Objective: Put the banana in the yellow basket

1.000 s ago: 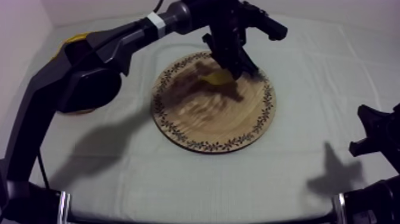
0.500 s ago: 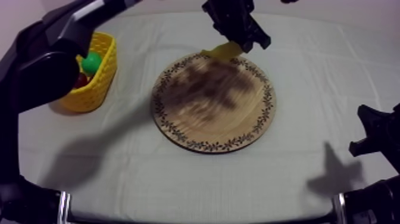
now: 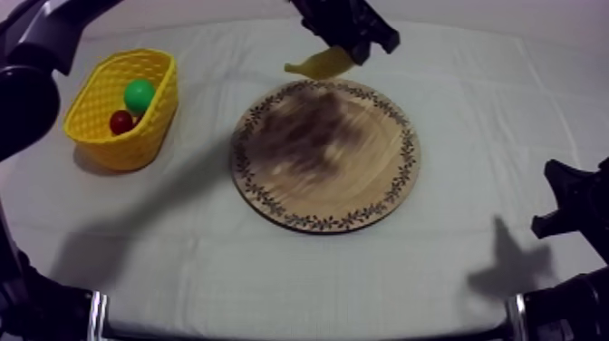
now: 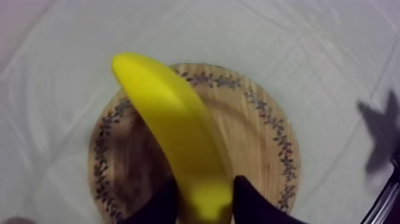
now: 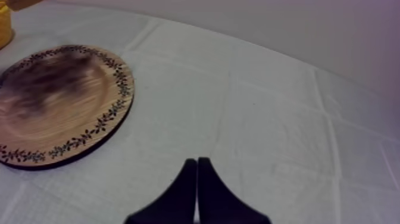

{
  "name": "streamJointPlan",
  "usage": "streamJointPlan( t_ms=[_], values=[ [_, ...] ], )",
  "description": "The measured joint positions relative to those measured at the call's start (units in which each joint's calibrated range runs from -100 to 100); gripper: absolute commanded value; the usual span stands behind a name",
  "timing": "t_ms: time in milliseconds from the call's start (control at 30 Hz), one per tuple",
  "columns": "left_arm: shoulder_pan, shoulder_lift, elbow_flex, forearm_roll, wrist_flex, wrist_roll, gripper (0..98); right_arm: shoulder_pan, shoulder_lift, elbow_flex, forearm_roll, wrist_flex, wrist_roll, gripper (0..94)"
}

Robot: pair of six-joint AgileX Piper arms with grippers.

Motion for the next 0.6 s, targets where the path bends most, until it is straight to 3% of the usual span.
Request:
streamJointPlan(
  t_ms=[233,600],
  values=[
    [-5.14,-6.07,8.01,-0.67,-0.17,1.18,26.4,0.00,0.00,0.00,0.00,0.00,0.00,0.2],
    [-17.13,-15.33,20.98,-0.67,0.01,1.45,24.8,0.00,0.00,0.00,0.00,0.00,0.00,0.2]
  ],
)
